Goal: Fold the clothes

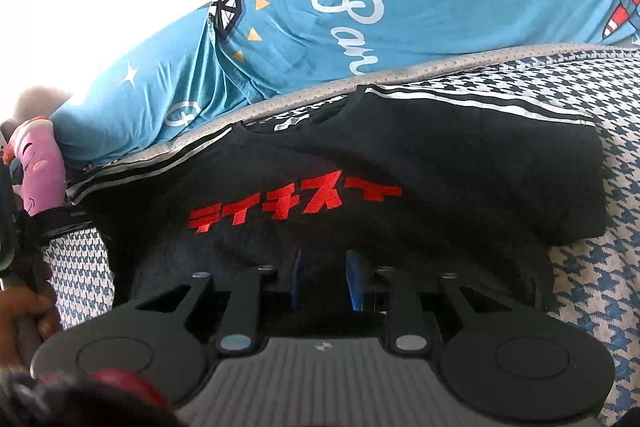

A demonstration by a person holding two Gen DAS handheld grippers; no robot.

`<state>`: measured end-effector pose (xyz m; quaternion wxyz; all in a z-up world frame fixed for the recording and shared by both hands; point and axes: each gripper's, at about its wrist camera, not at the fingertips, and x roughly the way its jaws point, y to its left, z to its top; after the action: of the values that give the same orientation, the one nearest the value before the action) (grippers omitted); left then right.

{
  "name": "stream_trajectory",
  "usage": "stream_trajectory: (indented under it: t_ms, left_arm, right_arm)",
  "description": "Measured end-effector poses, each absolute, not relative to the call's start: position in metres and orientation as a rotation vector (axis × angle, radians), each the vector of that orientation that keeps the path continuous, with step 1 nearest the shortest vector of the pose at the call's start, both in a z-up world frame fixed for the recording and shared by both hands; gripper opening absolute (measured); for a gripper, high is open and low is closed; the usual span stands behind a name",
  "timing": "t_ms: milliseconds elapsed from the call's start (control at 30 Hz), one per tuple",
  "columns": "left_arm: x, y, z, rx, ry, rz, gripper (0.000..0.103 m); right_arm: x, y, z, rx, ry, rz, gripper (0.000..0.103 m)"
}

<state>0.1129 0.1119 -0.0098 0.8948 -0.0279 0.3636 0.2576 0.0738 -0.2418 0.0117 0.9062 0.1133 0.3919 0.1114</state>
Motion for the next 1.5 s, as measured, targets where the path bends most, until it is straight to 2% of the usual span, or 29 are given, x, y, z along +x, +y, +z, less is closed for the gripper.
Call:
stream_trajectory:
  t_ms: [167, 433, 600, 767, 1033, 1200, 1500]
  left_arm:
    - [0.109, 0.129, -0.004, -0.123, 0.74, 0.519, 0.047]
    - [0.108, 0.113, -0.005, -0.132, 0.767, 0.428, 0.055]
    - [0.109, 0.095, -0.005, -0.111, 0.773, 0.361, 0.066]
    - [0.109, 0.076, -0.007, -0.09, 0.793, 0.296, 0.073]
    - [0.112, 0.048, -0.017, -0.103, 0.868, 0.195, 0.079]
    - [0.112, 0.037, -0.017, -0.103, 0.884, 0.167, 0.088]
    - [0.115, 0.033, -0.019, -0.116, 0.915, 0.149, 0.09]
  right_arm:
    - [0.075, -0.238, 0.011, 0.229, 0.808, 0.234, 0.024]
    - [0.079, -0.24, 0.014, 0.22, 0.777, 0.234, 0.024]
    - [0.083, -0.244, 0.018, 0.213, 0.75, 0.233, 0.024]
    - [0.094, -0.258, 0.022, 0.225, 0.7, 0.212, 0.024]
    - [0.117, -0.283, 0.024, 0.262, 0.651, 0.186, 0.024]
    - [0.134, -0.289, 0.02, 0.277, 0.65, 0.183, 0.024]
    - [0.167, -0.277, 0.019, 0.224, 0.614, 0.225, 0.024]
